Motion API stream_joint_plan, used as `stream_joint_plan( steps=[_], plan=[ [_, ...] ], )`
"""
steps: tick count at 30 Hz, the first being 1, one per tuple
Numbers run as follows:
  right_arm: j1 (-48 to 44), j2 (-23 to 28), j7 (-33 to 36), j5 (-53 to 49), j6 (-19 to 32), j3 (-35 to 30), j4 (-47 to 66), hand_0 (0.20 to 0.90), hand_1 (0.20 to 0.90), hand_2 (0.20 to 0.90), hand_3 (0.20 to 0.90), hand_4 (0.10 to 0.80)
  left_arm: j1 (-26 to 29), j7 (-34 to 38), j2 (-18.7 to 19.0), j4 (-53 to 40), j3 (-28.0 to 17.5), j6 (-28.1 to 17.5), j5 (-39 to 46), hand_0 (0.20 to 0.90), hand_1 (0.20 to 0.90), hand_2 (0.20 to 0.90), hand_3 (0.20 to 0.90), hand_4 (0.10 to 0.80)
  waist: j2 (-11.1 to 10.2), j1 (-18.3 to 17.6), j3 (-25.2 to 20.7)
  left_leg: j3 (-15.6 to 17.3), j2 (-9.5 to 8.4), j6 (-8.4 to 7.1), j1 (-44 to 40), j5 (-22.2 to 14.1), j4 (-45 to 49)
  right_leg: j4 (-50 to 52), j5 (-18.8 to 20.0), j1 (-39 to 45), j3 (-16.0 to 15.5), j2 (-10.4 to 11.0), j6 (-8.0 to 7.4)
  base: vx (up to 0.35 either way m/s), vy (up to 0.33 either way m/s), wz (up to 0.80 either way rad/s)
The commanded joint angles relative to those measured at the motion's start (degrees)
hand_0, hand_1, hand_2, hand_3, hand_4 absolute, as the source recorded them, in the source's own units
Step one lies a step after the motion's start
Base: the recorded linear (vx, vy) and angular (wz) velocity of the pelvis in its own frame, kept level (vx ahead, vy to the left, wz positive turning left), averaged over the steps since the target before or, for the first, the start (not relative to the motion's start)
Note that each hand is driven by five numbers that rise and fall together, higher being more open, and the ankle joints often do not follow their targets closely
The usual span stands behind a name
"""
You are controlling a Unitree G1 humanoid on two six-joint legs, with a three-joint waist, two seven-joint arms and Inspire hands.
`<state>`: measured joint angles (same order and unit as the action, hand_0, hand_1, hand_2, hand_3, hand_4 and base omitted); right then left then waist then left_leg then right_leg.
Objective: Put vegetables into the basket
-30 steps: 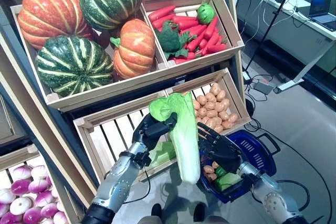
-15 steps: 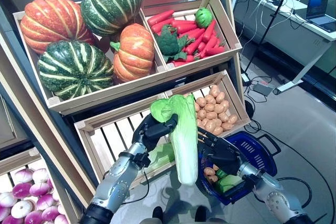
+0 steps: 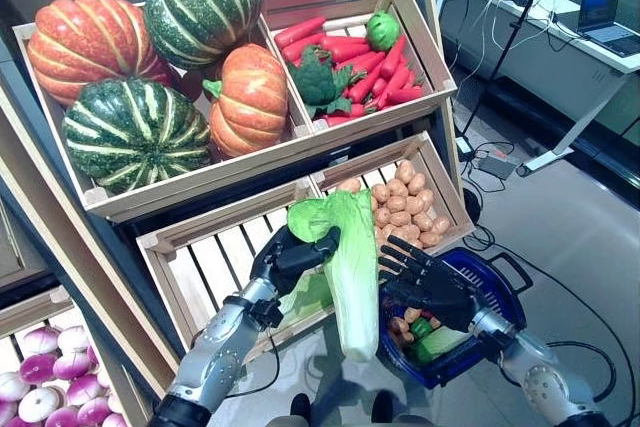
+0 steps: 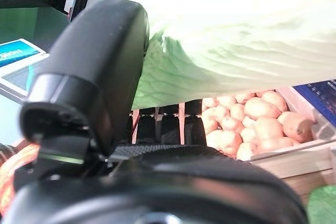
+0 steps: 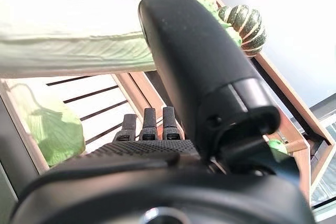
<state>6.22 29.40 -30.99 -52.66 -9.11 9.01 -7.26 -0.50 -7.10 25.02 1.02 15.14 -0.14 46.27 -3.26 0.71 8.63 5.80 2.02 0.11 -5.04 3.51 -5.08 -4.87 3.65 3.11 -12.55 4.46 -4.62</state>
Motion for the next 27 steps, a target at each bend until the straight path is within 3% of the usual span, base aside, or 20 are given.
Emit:
stream_joint_plan(
  steps=[1, 17, 27],
  plan=[
    [-3.36, 0.92, -3.54, -3.85, 3.05, -3.78, 3.29, 0.900, 0.900, 0.900, 0.900, 0.800, 4.46, -3.04, 0.01, -4.91, -3.29, -4.59, -0.23, 0.300, 0.300, 0.300, 0.300, 0.400, -0.81, -0.44, -3.21, 0.14, 0.46, -1.41, 0.13, -4.45, 1.36, 2.08, -0.91, 1.15, 0.05, 3.78, -3.89, -0.015, 0.000, -0.03],
    [-5.58, 1.42, -8.72, -2.33, -4.36, 3.57, 6.00, 0.900, 0.900, 0.900, 0.900, 0.800, 7.62, -6.28, -0.31, -5.70, 0.48, -7.36, 1.83, 0.300, 0.300, 0.300, 0.300, 0.400, -0.75, -0.13, -3.41, -0.36, 0.50, -1.67, 0.07, -4.29, 1.07, 1.80, -1.17, 1.49, 0.26, 3.56, -3.77, -0.005, -0.001, -0.02],
    [-6.03, -0.69, -11.79, -0.57, -8.83, 9.30, 5.19, 0.900, 0.900, 0.900, 0.900, 0.800, 8.73, -11.06, -2.60, -8.72, 4.32, -6.12, 7.43, 0.300, 0.300, 0.300, 0.300, 0.400, -0.85, 0.27, -3.59, -0.89, 0.39, -1.65, -0.03, -4.29, 0.90, 1.55, -1.06, 1.71, 0.24, 3.62, -3.72, 0.000, 0.000, 0.00]
  ],
)
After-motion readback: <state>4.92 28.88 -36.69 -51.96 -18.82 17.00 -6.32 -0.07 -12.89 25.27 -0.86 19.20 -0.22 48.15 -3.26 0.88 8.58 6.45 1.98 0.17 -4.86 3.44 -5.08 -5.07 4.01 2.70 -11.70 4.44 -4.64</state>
